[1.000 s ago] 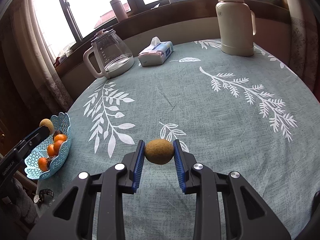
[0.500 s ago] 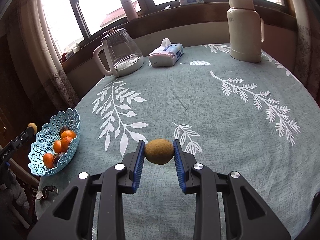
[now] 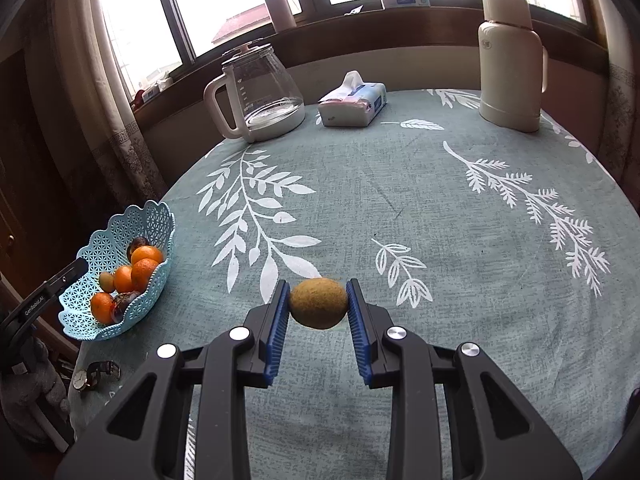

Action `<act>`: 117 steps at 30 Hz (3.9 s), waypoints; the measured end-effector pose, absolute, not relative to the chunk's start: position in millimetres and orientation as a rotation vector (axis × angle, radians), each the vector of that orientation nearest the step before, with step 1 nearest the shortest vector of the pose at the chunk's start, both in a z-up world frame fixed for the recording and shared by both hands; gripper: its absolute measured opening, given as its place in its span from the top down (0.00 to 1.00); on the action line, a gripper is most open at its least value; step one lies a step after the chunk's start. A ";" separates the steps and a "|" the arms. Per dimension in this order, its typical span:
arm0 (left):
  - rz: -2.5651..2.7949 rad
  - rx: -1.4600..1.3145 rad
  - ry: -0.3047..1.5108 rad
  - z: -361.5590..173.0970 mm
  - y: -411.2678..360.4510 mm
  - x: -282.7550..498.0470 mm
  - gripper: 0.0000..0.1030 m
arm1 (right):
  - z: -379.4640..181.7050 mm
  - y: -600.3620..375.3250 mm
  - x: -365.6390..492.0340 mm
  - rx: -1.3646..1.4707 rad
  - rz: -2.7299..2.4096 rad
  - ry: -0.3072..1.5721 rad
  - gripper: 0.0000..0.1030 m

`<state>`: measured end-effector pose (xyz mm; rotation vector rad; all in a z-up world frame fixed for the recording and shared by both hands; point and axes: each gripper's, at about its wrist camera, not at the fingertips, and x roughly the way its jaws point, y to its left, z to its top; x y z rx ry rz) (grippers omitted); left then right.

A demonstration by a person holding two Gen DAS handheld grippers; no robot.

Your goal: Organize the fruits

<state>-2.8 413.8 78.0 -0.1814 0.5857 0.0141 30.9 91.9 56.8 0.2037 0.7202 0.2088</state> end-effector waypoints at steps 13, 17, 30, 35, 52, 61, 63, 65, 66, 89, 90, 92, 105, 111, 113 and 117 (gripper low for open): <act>0.076 -0.272 0.535 87.9 448.2 -16.9 0.71 | 61.2 110.7 29.0 0.190 0.276 0.740 0.72; 0.101 -0.293 0.511 89.5 458.0 -23.6 0.51 | 70.1 128.2 27.5 0.173 0.329 0.738 0.72; 0.110 -0.316 0.489 86.2 466.8 -35.5 0.35 | 99.4 230.2 28.8 0.096 0.589 0.750 0.72; 0.100 -0.325 0.476 87.4 469.1 -39.9 0.34 | 93.9 269.8 30.0 0.052 0.647 0.771 0.72; 0.095 -0.314 0.468 88.5 468.6 -44.7 0.11 | 80.2 274.3 30.3 0.044 0.590 0.770 0.54; 0.151 -0.211 0.443 92.2 455.3 -48.1 0.03 | 79.9 258.8 16.5 -0.034 0.476 0.675 0.27; 0.168 -0.174 0.444 92.1 450.2 -47.8 0.03 | 77.4 253.8 15.5 -0.037 0.463 0.675 0.23; 0.180 -0.136 0.443 92.4 444.7 -48.2 0.03 | 75.0 247.9 15.3 -0.028 0.449 0.678 0.19; 0.184 -0.118 0.441 92.9 442.0 -49.1 0.03 | 74.1 245.2 15.3 -0.026 0.442 0.679 0.19; 0.239 -0.032 0.408 98.8 432.2 -60.0 0.03 | 76.2 261.8 -16.4 -0.229 0.431 0.556 0.05; 0.238 -0.030 0.409 98.5 431.9 -59.9 0.03 | 76.5 260.5 -15.7 -0.220 0.432 0.560 0.05; 0.236 -0.025 0.412 97.8 430.7 -59.2 0.03 | 76.7 258.6 -14.1 -0.205 0.430 0.567 0.05; 0.238 0.016 0.416 94.2 423.4 -58.2 0.03 | 76.3 257.7 -12.0 -0.225 0.396 0.569 0.05; 0.237 0.027 0.418 93.1 421.1 -56.8 0.03 | 76.7 257.5 -12.1 -0.233 0.383 0.565 0.05; 0.238 0.028 0.419 92.8 421.0 -56.8 0.03 | 76.8 257.8 -12.2 -0.237 0.380 0.564 0.05; 0.238 0.030 0.420 92.2 420.8 -55.6 0.03 | 76.7 259.1 -13.0 -0.248 0.379 0.563 0.05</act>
